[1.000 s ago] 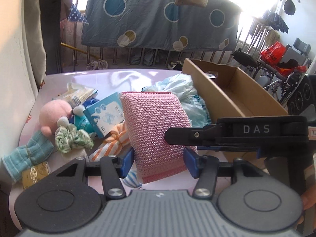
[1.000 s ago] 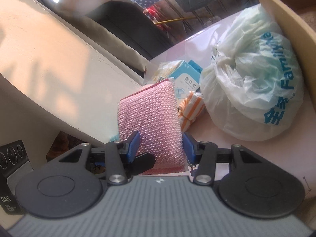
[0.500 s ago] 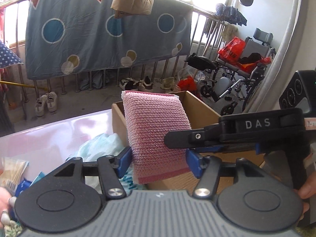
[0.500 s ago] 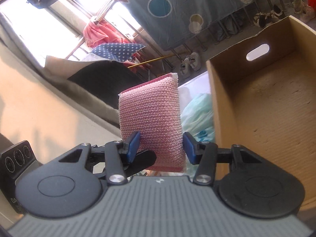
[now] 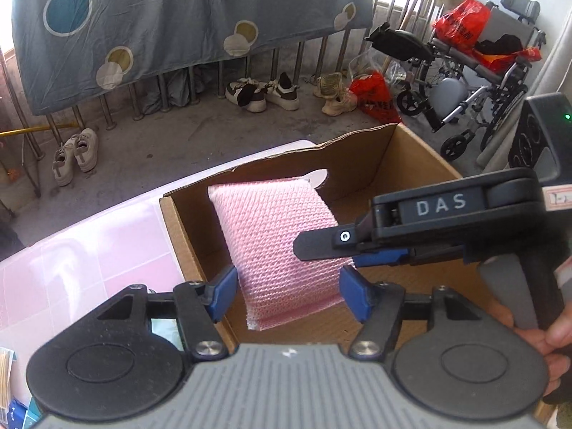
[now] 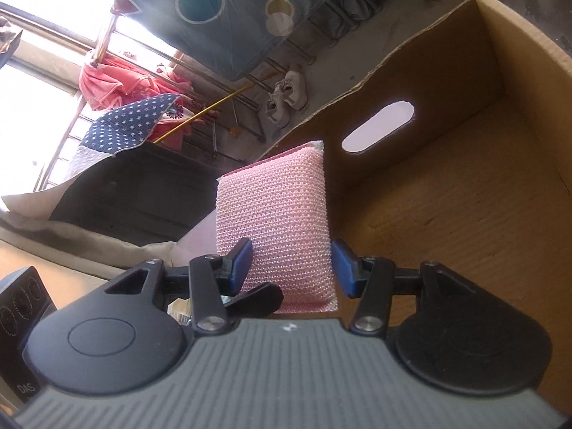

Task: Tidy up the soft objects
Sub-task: 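Lift the pink pad with the right tool and carry it into the box, then open the right tool to drop the pink pad and withdraw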

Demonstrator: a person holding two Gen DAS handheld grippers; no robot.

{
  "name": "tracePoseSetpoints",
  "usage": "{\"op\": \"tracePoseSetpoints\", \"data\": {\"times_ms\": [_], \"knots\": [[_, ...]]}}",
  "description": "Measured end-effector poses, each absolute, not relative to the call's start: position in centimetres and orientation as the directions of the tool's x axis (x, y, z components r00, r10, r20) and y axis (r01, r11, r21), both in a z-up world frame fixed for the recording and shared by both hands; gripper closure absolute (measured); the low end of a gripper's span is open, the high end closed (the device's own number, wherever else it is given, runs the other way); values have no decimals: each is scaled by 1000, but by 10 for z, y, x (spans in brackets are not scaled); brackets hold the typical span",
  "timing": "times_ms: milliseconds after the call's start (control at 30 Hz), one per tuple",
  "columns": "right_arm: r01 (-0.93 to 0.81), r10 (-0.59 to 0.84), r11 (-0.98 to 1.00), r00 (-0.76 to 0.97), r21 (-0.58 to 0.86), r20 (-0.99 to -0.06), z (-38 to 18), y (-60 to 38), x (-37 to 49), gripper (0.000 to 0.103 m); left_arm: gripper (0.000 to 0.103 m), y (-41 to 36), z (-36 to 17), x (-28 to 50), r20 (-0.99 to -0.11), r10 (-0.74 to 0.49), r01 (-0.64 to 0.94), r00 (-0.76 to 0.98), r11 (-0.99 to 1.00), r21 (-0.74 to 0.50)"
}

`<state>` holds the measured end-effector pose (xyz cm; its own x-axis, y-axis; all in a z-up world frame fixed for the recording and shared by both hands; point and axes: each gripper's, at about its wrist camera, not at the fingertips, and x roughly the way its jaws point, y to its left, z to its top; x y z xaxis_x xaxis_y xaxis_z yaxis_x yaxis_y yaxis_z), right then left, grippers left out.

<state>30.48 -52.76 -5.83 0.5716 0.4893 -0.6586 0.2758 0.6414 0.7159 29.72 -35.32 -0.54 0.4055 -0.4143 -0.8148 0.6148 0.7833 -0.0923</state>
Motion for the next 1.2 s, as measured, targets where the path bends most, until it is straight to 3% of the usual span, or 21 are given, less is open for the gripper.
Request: {"op": "tracePoseSetpoints", "data": {"times_ms": [233, 600, 900, 1033, 1200], "knots": [[413, 501, 604, 468, 682, -728, -128, -528, 320, 53, 33, -341, -6, 309, -817, -417, 601, 398, 792, -112], [419, 503, 603, 461, 679, -731, -140, -516, 335, 54, 31, -334, 1, 306, -804, -436, 601, 405, 789, -126], [416, 435, 624, 518, 661, -736, -90, -533, 313, 51, 22, -307, 24, 288, -778, -450, 572, 438, 807, -145], [377, 390, 618, 615, 690, -685, -41, -549, 279, 50, 15, -276, 42, 266, -736, -483, 532, 475, 823, -197], [302, 345, 639, 709, 707, -614, 18, -551, 222, 48, 14, -239, 60, 221, -692, -507, 529, 515, 823, -209]]}}
